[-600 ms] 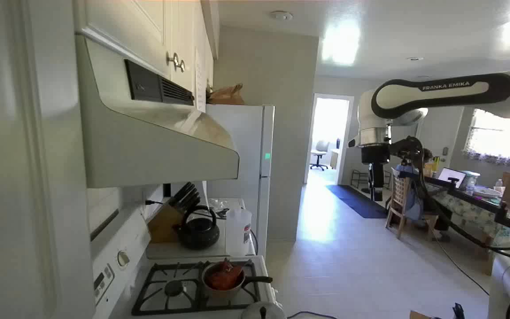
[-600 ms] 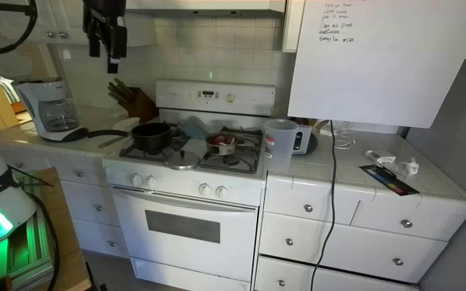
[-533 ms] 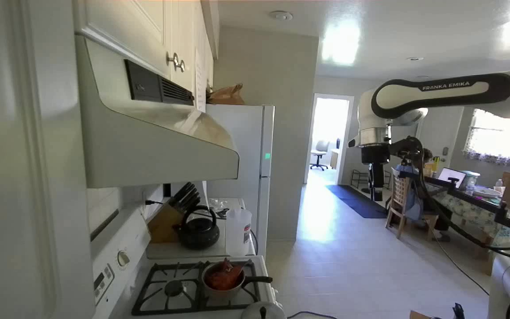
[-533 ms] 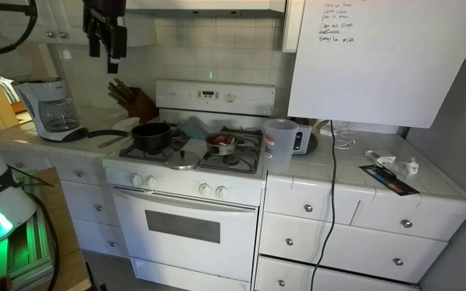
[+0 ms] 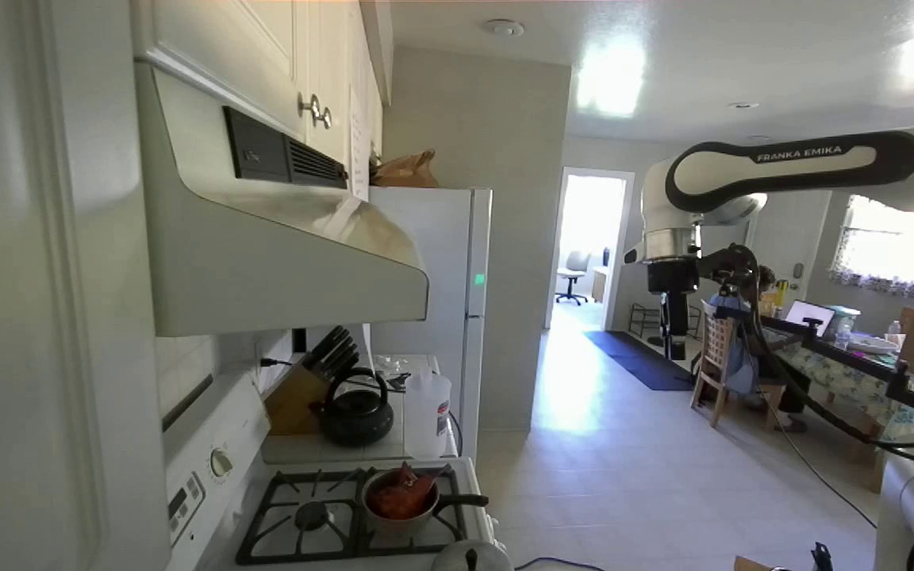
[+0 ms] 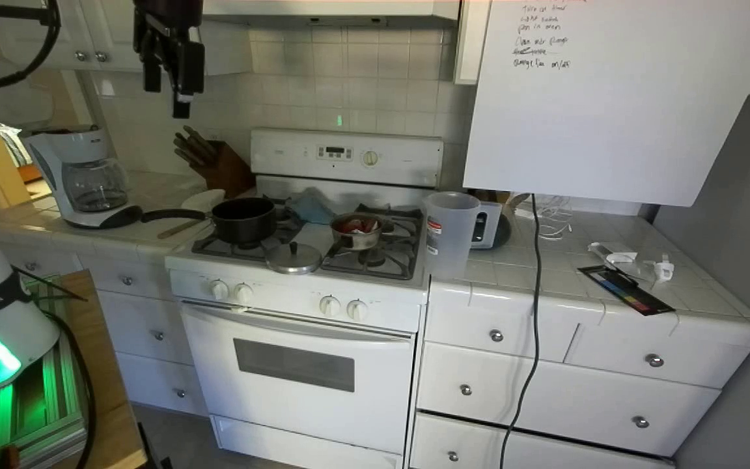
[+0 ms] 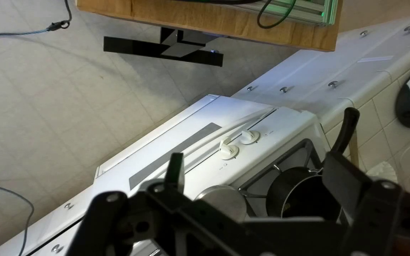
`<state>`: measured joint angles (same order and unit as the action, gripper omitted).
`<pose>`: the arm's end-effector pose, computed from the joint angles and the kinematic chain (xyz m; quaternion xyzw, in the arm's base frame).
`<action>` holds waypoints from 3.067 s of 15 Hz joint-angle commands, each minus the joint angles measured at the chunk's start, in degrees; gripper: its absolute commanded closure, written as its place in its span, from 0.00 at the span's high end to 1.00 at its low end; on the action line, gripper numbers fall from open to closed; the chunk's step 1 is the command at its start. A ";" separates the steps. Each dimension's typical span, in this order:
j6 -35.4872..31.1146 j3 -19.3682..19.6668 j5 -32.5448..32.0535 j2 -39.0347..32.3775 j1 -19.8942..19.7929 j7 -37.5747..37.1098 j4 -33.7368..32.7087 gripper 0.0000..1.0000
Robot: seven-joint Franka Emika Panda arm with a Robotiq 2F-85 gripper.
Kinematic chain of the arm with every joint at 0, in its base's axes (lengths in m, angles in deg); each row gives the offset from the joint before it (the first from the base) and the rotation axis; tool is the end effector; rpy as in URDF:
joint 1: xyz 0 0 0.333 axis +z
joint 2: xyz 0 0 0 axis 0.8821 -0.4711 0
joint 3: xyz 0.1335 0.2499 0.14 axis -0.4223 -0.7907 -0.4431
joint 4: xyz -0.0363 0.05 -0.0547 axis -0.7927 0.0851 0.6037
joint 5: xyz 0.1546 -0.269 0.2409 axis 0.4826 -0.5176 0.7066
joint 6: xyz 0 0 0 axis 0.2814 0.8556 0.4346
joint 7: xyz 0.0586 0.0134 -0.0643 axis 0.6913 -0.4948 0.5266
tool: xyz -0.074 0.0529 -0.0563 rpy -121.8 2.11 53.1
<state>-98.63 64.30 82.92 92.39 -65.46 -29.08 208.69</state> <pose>0.3328 -0.1863 0.5505 -0.9863 -0.0520 0.0833 0.1322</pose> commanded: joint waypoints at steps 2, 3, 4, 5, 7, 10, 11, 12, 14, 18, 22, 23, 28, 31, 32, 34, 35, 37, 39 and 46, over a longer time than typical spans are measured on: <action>0.12 -1.20 0.51 -0.37 -1.57 0.63 -0.14 1.00; 0.12 -1.20 0.51 -0.37 -1.57 0.63 -0.14 1.00; -0.54 -1.20 0.29 -0.16 -1.82 0.65 0.20 1.00; -1.45 -1.13 -0.68 -0.21 -2.24 0.97 0.60 1.00; -3.89 -0.39 -0.99 -1.15 -3.14 1.26 1.40 1.00; -10.96 -0.12 -1.20 -2.73 -5.19 -0.30 3.18 1.00; -13.50 0.06 -0.48 -3.39 -5.59 -0.28 3.79 1.00; -16.90 -0.06 -0.03 -4.44 -6.01 -0.88 4.47 1.00; -22.83 -0.58 1.61 -6.63 -6.22 -2.68 5.35 1.00; -33.10 -3.81 4.50 -12.76 -4.86 -8.83 4.76 1.00; -39.71 -8.69 5.68 -19.57 -3.89 -18.81 2.76 1.00; -41.35 -9.94 6.14 -21.61 -3.34 -20.82 2.43 1.00; -41.59 -13.56 6.70 -24.19 -2.15 -21.37 2.28 1.00; -40.77 -14.88 7.75 -26.36 -0.89 -20.92 0.76 1.00; -40.58 -14.86 7.76 -26.41 -0.91 -20.77 0.60 1.00; -40.48 -14.54 9.54 -27.23 -1.04 -19.03 0.18 1.00; -40.90 -14.69 10.19 -29.08 -0.91 -19.72 -0.44 1.00; -42.39 -15.25 12.84 -32.08 -0.58 -19.13 -1.08 1.00; -43.02 -16.18 15.02 -35.82 -0.50 -18.08 -2.31 1.00; -43.88 -21.05 22.24 -51.23 -2.82 -9.40 -10.55 1.00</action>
<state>-143.59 45.63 102.43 47.78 -66.43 -41.81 203.70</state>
